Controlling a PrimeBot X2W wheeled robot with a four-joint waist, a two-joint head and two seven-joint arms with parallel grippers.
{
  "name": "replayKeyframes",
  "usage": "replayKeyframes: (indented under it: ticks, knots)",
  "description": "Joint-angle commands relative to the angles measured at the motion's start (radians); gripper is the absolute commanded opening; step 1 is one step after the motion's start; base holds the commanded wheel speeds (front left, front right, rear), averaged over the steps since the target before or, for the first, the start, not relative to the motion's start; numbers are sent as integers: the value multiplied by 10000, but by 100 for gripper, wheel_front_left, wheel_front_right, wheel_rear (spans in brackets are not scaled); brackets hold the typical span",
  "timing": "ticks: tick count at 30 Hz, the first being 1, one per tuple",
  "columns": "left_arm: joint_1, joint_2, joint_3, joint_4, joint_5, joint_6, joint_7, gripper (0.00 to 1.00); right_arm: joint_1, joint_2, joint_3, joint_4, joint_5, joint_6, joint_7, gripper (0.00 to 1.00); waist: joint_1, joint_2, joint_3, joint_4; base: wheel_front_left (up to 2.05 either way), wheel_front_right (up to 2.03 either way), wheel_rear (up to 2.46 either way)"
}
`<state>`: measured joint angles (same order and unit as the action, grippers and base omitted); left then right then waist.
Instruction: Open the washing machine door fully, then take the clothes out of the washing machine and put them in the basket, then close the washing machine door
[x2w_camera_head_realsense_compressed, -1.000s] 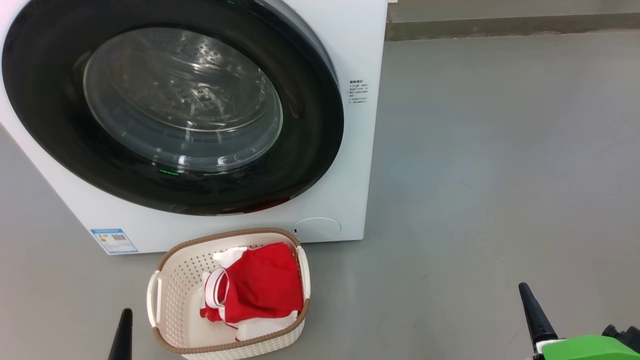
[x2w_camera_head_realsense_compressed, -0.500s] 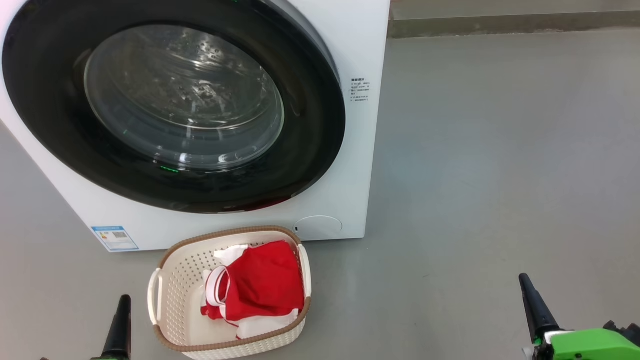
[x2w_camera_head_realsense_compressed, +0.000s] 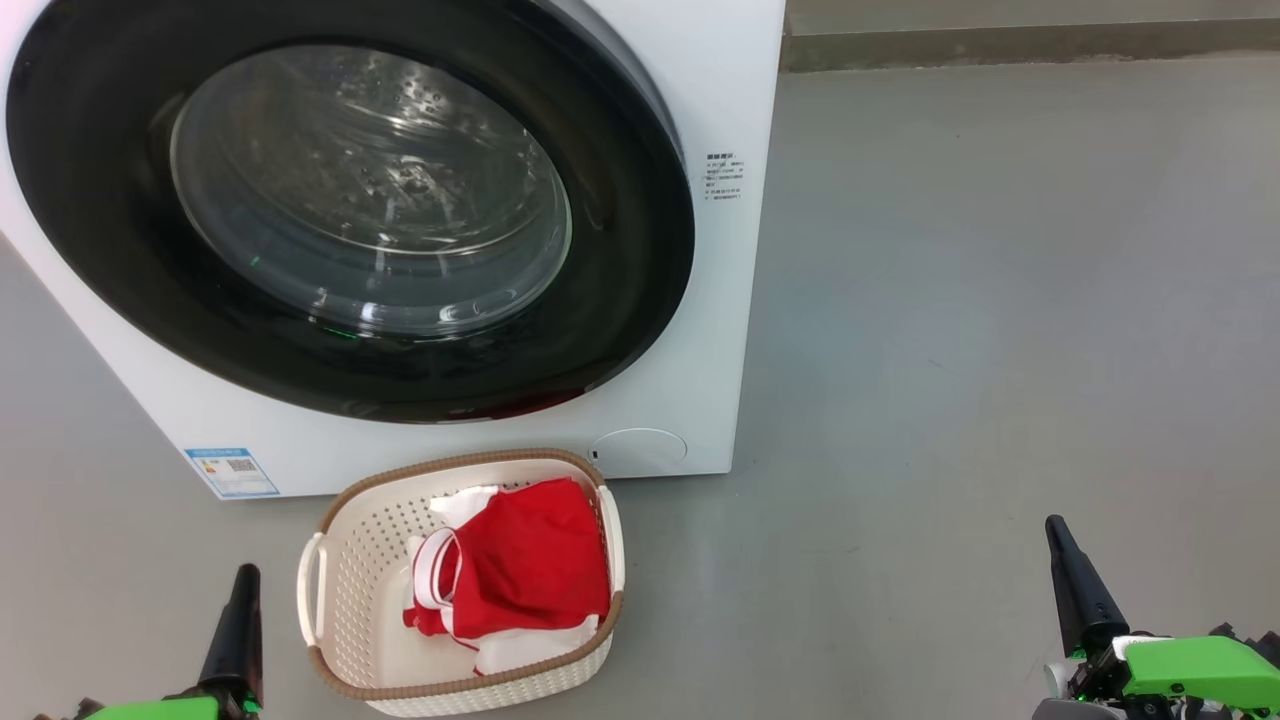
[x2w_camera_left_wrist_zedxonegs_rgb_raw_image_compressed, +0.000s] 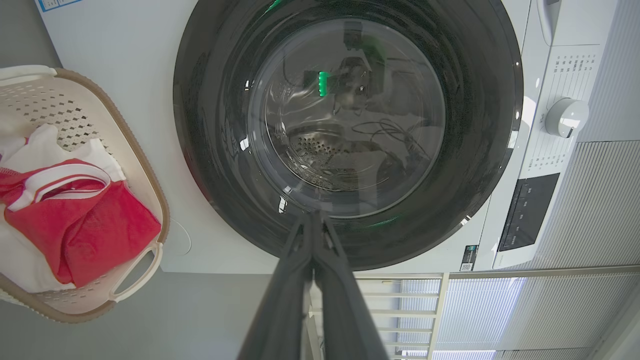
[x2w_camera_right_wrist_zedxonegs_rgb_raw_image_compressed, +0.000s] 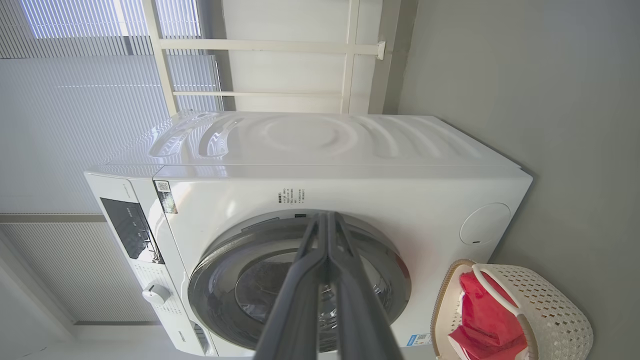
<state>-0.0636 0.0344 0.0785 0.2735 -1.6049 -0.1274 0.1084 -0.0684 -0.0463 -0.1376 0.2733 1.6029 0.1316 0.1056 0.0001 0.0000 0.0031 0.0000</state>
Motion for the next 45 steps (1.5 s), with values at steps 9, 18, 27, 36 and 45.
replayKeyframes:
  ticks: [9, 18, 27, 36, 45]
  knots:
    - [-444, 158, 359, -287, -32, -33, 53, 0, -395, -39, 235, -286, 54, -9, 79, 0, -1, 0, 0, 0, 0, 0, 0]
    - [-444, 158, 358, -287, -33, -33, 52, 0, -395, -39, 235, -286, 55, -9, 79, 0, -1, 0, 0, 0, 0, 0, 0]
    - [-444, 158, 357, -287, -34, -33, 52, 0, -395, -39, 236, -286, 55, -9, 78, 0, -1, 0, 0, 0, 0, 0, 0]
    - [-444, 158, 357, -287, -34, -33, 51, 0, -395, -39, 236, -286, 56, -9, 78, 0, -1, 0, 0, 0, 0, 0, 0]
    - [-444, 158, 356, -287, -35, -33, 50, 0, -395, -39, 237, -286, 56, -9, 78, 0, -1, 0, 0, 0, 0, 0, 0]
